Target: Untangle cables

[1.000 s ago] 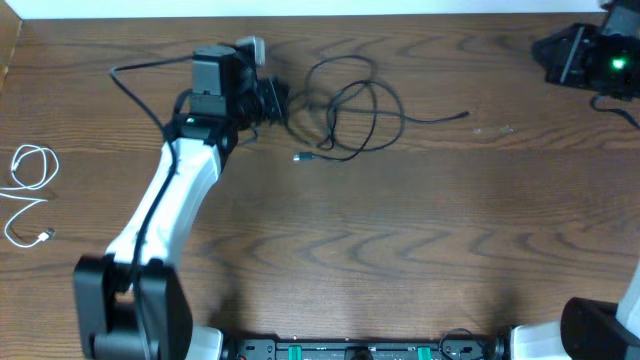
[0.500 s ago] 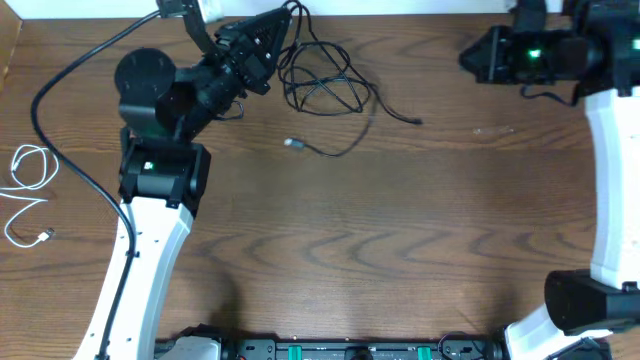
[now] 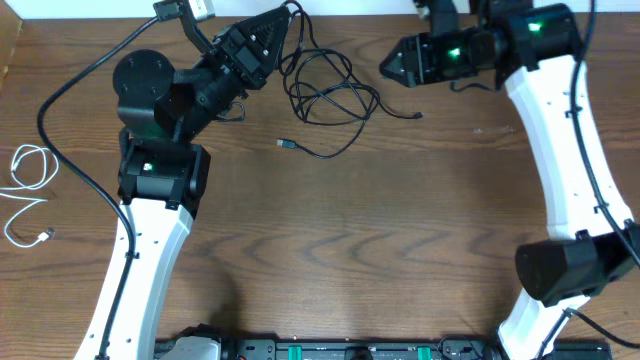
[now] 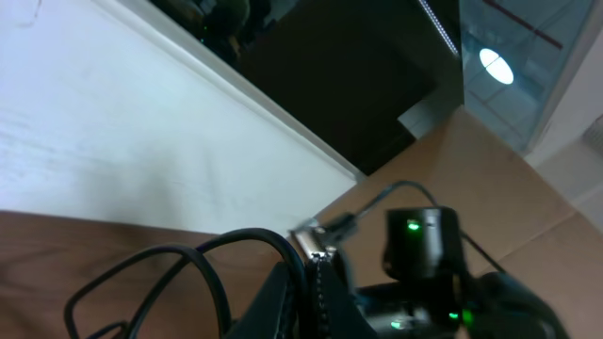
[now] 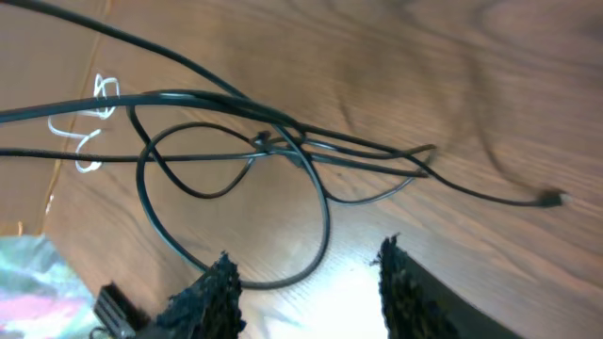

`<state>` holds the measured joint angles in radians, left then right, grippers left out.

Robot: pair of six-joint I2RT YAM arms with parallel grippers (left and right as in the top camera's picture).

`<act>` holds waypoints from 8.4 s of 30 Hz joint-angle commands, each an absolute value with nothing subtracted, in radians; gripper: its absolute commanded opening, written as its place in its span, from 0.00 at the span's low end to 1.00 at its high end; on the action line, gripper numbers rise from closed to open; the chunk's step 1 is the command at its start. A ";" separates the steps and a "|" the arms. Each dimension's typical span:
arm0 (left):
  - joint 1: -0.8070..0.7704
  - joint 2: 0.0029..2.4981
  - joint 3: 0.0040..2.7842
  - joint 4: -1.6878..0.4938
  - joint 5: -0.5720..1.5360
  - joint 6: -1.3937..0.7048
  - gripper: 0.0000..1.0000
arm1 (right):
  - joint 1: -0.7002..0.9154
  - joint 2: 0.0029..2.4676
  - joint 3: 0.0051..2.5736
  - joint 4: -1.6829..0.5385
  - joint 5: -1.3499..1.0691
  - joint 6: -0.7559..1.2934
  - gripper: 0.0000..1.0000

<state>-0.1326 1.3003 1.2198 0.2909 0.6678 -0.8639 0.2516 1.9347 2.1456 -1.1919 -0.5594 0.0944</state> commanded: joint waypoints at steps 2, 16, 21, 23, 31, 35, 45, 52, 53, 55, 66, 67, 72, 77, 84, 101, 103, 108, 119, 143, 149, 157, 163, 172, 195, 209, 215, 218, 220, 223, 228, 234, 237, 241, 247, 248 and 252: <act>-0.129 1.290 1.229 0.298 0.682 -0.957 0.08 | 0.286 1.988 2.150 -1.153 -0.614 0.073 0.51; -0.128 1.290 1.229 0.298 0.743 -1.151 0.08 | 0.363 2.093 2.150 -1.030 -0.580 0.002 0.57; -0.128 1.290 1.229 0.299 0.778 -1.218 0.08 | 0.389 2.118 2.150 -0.982 -0.498 0.004 0.55; -0.128 1.290 1.229 0.299 0.786 -1.217 0.08 | 0.395 2.127 2.150 -0.967 -0.444 0.022 0.50; -0.128 1.290 1.229 0.302 0.834 -1.237 0.08 | 0.392 2.129 2.150 -0.902 -0.221 0.125 0.35; -0.128 1.290 1.229 0.302 0.869 -1.236 0.08 | 0.380 2.129 2.150 -0.876 -0.183 0.196 0.13; -0.128 1.290 1.229 0.260 0.872 -1.090 0.08 | 0.352 2.115 2.154 -0.892 -0.204 0.206 0.01; -0.128 1.293 1.229 -0.206 0.640 -0.807 0.08 | 0.237 1.985 2.161 -0.902 -0.254 0.209 0.01; -0.128 1.295 1.229 -0.271 0.578 -0.783 0.07 | 0.220 1.963 2.161 -0.909 -0.254 0.209 0.01; -0.128 1.297 1.229 -0.368 0.464 -0.736 0.08 | 0.180 1.918 2.161 -0.922 -0.253 0.208 0.01; -0.128 1.299 1.229 -0.453 0.321 -0.663 0.07 | 0.046 1.764 2.161 -1.039 -0.400 0.191 0.01; -0.128 1.299 1.229 -0.451 0.324 -0.662 0.08 | 0.047 1.766 2.160 -1.060 -0.421 0.181 0.01; -0.128 1.299 1.229 -0.374 0.405 -0.666 0.08 | 0.086 1.787 2.158 -1.133 -0.450 0.178 0.01; -0.128 1.299 1.229 -0.119 0.591 -0.670 0.08 | 0.138 1.794 2.157 -1.159 -0.451 0.178 0.01; -0.128 1.299 1.229 0.284 0.669 -0.941 0.07 | 0.186 1.798 2.155 -1.188 -0.442 0.144 0.02; -0.129 1.298 1.230 0.616 0.453 -1.649 0.07 | 0.262 1.932 2.148 -1.142 -0.590 0.021 0.02; -0.129 1.298 1.230 0.616 0.460 -1.663 0.07 | 0.292 1.941 2.148 -1.118 -0.595 0.001 0.03; -0.130 1.295 1.230 0.616 0.483 -1.694 0.08 | 0.362 1.980 2.148 -1.053 -0.602 0.003 0.11; -0.130 1.290 1.230 0.619 0.557 -1.711 0.08 | 0.479 2.077 2.148 -0.937 -0.663 0.002 0.57; -0.129 1.290 1.230 0.607 0.937 -1.631 0.08 | 0.569 2.162 2.147 -0.662 -0.527 0.150 0.42; -0.129 1.291 1.230 0.587 1.009 -1.459 0.08 | 0.511 2.141 2.148 -0.679 -0.496 0.153 0.01; -0.093 1.292 1.230 0.074 0.894 -1.010 0.08 | 0.347 1.946 2.148 -0.760 -0.475 0.153 0.01; -0.090 1.294 1.229 -0.285 0.541 -0.796 0.08 | 0.237 1.776 2.148 -0.805 -0.473 0.161 0.01; -0.091 1.338 1.228 -0.508 0.250 -0.743 0.08 | 0.171 1.589 2.148 -0.814 -0.473 0.164 0.01; -0.091 1.436 1.227 0.020 0.925 -0.521 0.08 | 0.111 1.542 2.148 -1.118 -0.440 0.160 0.01; -0.091 1.436 1.259 0.960 1.023 -1.297 0.08 | 0.167 1.820 2.147 -1.133 -0.569 0.133 0.01; -0.091 1.436 1.360 0.974 1.005 -1.372 0.08 | 0.199 1.894 2.147 -1.104 -0.635 0.093 0.01; -0.091 1.436 1.425 0.974 0.998 -1.379 0.08 | 0.212 1.918 2.147 -1.092 -0.683 0.039 0.01; -0.091 1.436 1.460 0.967 0.991 -1.390 0.07 | 0.221 1.932 2.147 -1.092 -0.700 0.007 0.01; -0.091 1.436 1.489 0.944 0.982 -1.393 0.08 | 0.244 1.953 2.147 -1.092 -0.761 -0.067 0.07; -0.091 1.436 1.490 0.890 0.986 -1.393 0.08 | 0.289 1.995 2.146 -1.070 -0.851 -0.152 0.31; -0.091 1.436 1.490 0.808 0.986 -1.393 0.08 | 0.361 2.009 2.146 -0.998 -0.860 -0.187 0.59; -0.091 1.436 1.490 0.809 0.986 -1.395 0.08 | 0.405 2.023 2.146 -0.981 -0.853 -0.208 0.66; -0.091 1.436 1.490 0.809 0.995 -1.402 0.08 | 0.448 2.044 2.146 -0.974 -0.851 -0.222 0.68; -0.091 1.436 1.490 0.809 1.022 -1.444 0.08 | 0.467 2.067 2.146 -0.918 -0.776 -0.167 0.50; -0.091 1.436 1.490 0.809 1.033 -1.459 0.08 | 0.467 2.067 2.146 -0.905 -0.736 -0.138 0.41; -0.104 1.436 1.490 0.809 1.119 -1.594 0.08 | 0.467 2.067 2.147 -0.818 -0.456 0.030 0.07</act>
